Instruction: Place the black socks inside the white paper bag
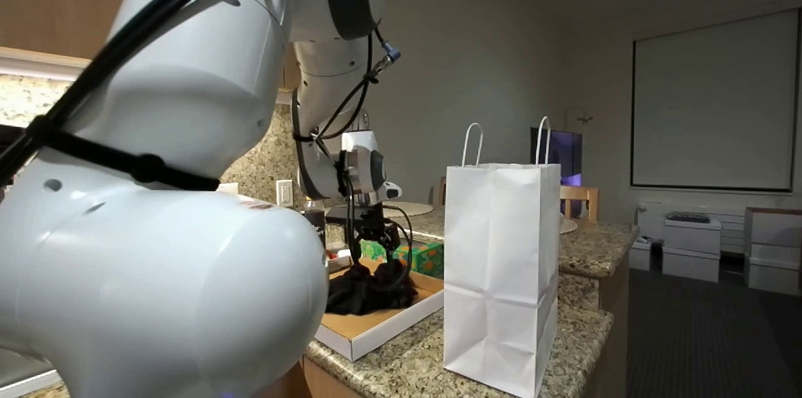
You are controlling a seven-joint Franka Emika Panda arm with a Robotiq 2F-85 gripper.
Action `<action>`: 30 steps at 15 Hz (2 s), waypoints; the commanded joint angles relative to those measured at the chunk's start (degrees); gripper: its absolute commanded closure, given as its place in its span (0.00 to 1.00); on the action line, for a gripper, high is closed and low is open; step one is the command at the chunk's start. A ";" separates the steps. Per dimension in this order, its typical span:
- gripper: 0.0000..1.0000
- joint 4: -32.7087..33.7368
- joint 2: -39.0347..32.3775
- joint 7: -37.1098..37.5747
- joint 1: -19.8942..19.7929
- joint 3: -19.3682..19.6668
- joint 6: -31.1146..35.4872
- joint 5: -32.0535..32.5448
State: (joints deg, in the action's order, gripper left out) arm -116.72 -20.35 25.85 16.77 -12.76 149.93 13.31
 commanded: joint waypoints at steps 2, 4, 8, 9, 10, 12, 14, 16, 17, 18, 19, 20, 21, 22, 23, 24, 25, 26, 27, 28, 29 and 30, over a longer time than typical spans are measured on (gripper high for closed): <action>0.00 1.83 -3.40 -6.04 2.37 0.02 -4.57 -5.69; 0.08 2.18 -3.94 -4.87 4.07 1.74 -8.78 -4.33; 0.47 3.01 -3.38 -2.63 6.00 4.39 -13.71 -1.52; 0.53 3.28 -3.10 -2.91 6.03 4.60 -14.30 -1.35; 0.61 3.50 -2.86 -3.22 6.00 4.65 -14.79 -1.46; 0.74 3.92 -2.37 -4.95 5.14 3.42 -16.78 -3.86; 0.87 4.28 -2.07 -5.88 4.58 2.36 -18.52 -5.88; 0.98 5.17 -2.61 -6.52 4.34 1.63 -20.27 -7.77; 0.99 5.73 -3.09 -6.54 4.34 1.53 -21.02 -8.35; 1.00 6.25 -3.34 -6.76 4.18 1.38 -21.86 -9.19; 1.00 6.53 -3.18 -6.77 4.12 1.38 -22.47 -9.54; 1.00 6.80 -2.36 -6.65 4.10 1.52 -22.75 -9.49; 0.99 7.15 -1.61 -6.76 4.06 1.63 -22.74 -9.25; 0.99 7.65 -0.37 -6.41 4.18 1.88 -22.79 -8.56; 0.99 8.12 1.59 -6.09 4.38 2.13 -22.88 -7.67; 0.99 8.70 3.37 -5.90 4.46 2.23 -23.00 -7.21; 0.99 8.93 5.61 -5.60 4.68 2.37 -22.60 -6.24; 0.99 9.48 7.33 -5.45 4.71 2.38 -22.37 -5.49; 0.99 9.85 9.45 -5.28 4.75 2.36 -22.08 -4.38; 0.99 10.31 11.71 -5.08 4.64 2.26 -22.11 -3.24; 0.99 10.89 13.91 -5.05 4.37 2.05 -22.43 -2.45; 0.99 11.47 16.15 -4.61 4.12 1.92 -22.73 -1.36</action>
State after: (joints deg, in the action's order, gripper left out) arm -104.67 -11.26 21.79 21.76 -10.35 129.09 9.43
